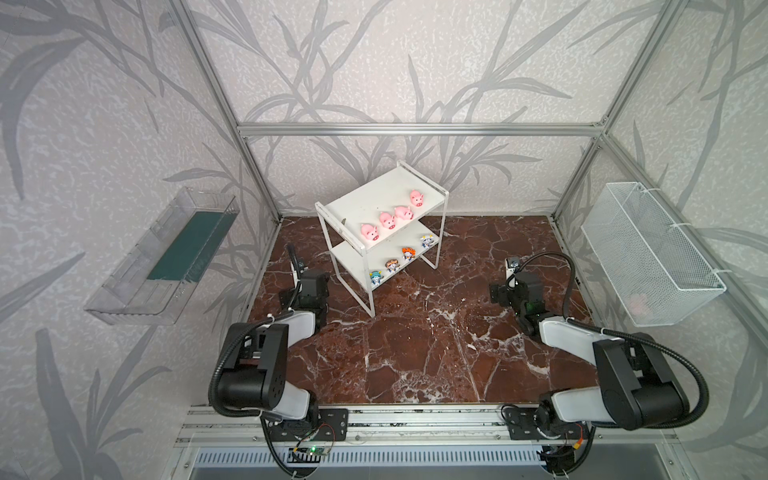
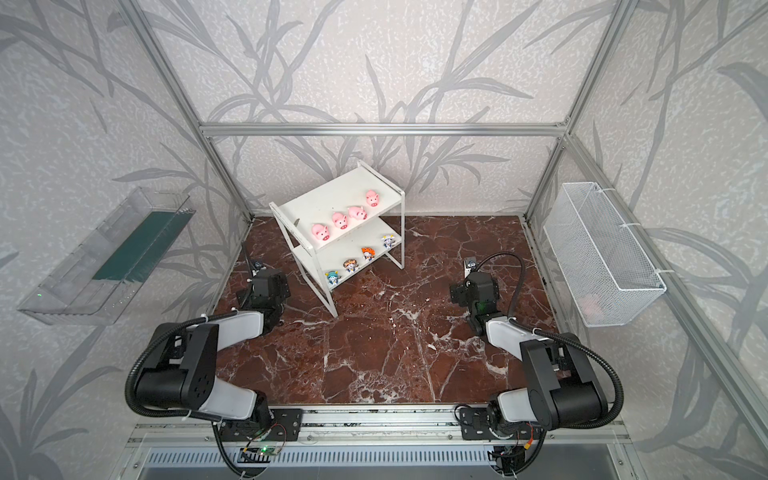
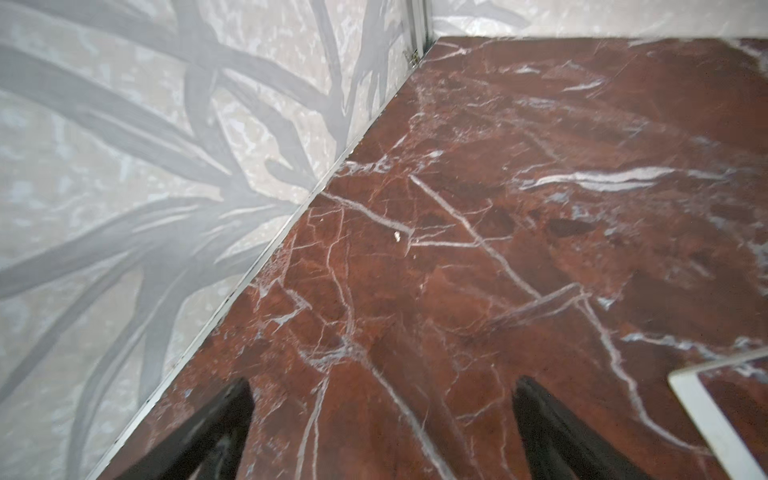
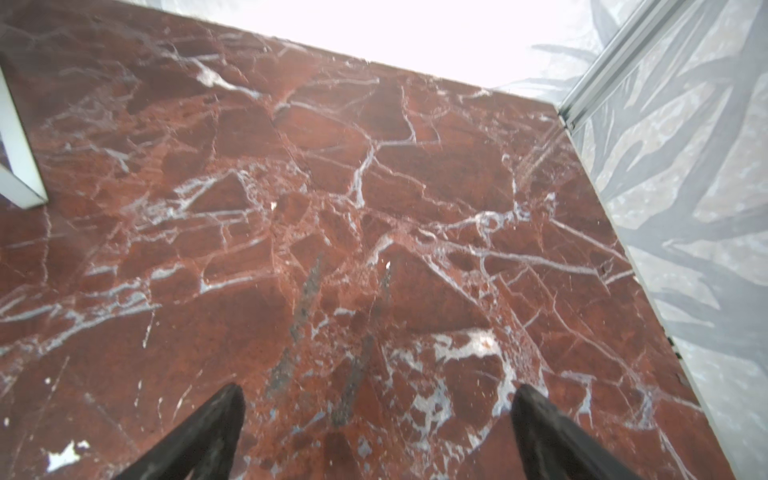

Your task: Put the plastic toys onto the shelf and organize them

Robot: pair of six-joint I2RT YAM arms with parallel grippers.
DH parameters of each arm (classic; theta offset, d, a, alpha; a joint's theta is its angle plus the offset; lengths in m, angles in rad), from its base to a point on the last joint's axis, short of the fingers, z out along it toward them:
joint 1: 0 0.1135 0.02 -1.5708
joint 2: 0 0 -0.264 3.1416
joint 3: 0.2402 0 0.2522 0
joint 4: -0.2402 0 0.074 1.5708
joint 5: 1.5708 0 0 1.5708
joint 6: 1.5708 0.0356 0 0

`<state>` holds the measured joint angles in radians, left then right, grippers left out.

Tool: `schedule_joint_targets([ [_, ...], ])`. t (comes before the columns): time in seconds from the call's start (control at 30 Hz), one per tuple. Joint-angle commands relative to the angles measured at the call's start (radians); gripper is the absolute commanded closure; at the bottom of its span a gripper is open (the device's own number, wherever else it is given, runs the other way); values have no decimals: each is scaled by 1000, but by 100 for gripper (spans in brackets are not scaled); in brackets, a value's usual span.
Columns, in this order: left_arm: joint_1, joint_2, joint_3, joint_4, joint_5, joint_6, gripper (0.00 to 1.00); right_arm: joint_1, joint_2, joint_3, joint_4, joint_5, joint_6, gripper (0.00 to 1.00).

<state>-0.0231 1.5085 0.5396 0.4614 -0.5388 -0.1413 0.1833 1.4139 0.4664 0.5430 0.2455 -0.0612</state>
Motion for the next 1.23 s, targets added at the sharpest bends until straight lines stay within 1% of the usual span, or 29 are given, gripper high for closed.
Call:
schedule_joint_targets([
  [0.0, -6, 48, 6, 178, 71, 66, 1, -24, 89, -58, 278, -22, -12, 1],
  [0.03, -14, 44, 23, 132, 75, 64, 1, -24, 130, -65, 332, -18, -11, 1],
  [0.07, -16, 45, 25, 125, 78, 67, 1, -26, 147, -86, 398, -22, -15, 1],
  [0.13, -26, 44, -14, 211, 103, 97, 1, -27, 170, -99, 443, -20, -15, 1],
  [0.23, -50, 35, -66, 312, 84, 129, 1, -33, 162, -93, 417, -33, -10, 1],
  [0.37, -55, 29, -89, 348, 76, 130, 1, -32, 130, -71, 322, -35, -6, 1],
  [0.43, -59, 19, -131, 421, 91, 141, 1, -33, 136, -75, 342, -34, -7, 1],
  [0.57, -60, 18, -241, 617, 175, 160, 1, -33, 134, -74, 334, -34, -7, 1],
  [0.6, -61, 33, -267, 661, 196, 155, 1, -33, 134, -75, 337, -34, -7, 1],
  [0.63, -61, 70, -277, 725, 232, 185, 1, -33, 135, -74, 337, -34, -6, 1],
  [0.67, -63, 109, -287, 808, 241, 203, 1, -33, 134, -74, 336, -34, -7, 1],
  [0.7, -70, 122, -297, 843, 230, 208, 1, -33, 134, -74, 336, -34, -6, 1],
  [0.77, -70, 89, -278, 753, 223, 190, 1, -33, 133, -74, 336, -34, -7, 1],
  [0.87, -68, 101, -265, 754, 202, 190, 1, -33, 134, -74, 336, -34, -7, 1],
  [0.97, -67, 98, -249, 716, 180, 179, 1, -33, 135, -71, 333, -35, -6, 1],
  [1.07, -67, 95, -248, 714, 180, 178, 1, -49, 134, -65, 318, -72, 2, 1],
  [1.2, -67, 96, -248, 711, 181, 178, 1, -51, 134, -65, 318, -75, 3, 1],
])
